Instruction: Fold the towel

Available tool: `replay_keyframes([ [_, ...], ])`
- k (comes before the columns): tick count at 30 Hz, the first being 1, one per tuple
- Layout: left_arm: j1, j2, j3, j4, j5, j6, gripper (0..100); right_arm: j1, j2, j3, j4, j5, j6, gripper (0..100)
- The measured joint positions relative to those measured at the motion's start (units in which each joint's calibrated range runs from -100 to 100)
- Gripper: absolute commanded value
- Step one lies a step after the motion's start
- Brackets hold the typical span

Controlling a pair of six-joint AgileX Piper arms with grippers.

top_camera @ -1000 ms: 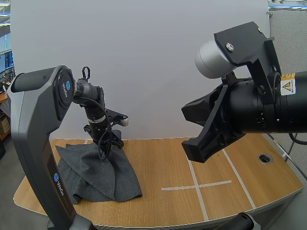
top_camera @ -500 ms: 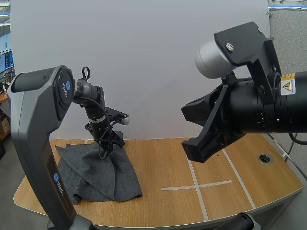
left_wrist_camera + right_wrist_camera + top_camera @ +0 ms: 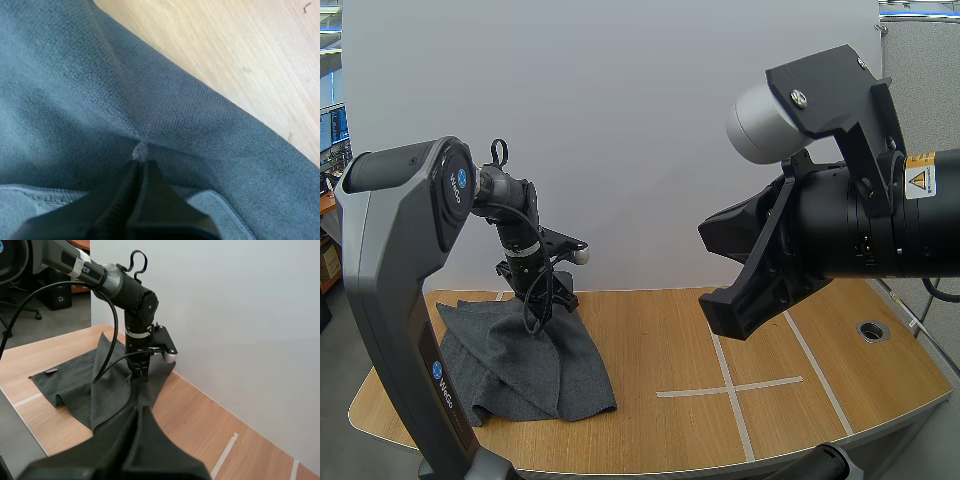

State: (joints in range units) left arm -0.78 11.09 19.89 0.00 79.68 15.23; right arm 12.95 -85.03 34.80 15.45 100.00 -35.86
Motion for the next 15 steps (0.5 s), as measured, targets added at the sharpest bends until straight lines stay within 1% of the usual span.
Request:
replay_keyframes([
  [9, 0.0, -4.79, 0.52, 0.68, 1.2, 0.0, 0, 0.0, 0.0, 0.0, 0.0, 0.0, 0.0, 0],
  [15, 0.0, -5.36, 2.21, 1.35, 0.85, 0.0, 0, 0.0, 0.0, 0.0, 0.0, 0.0, 0.0, 0],
])
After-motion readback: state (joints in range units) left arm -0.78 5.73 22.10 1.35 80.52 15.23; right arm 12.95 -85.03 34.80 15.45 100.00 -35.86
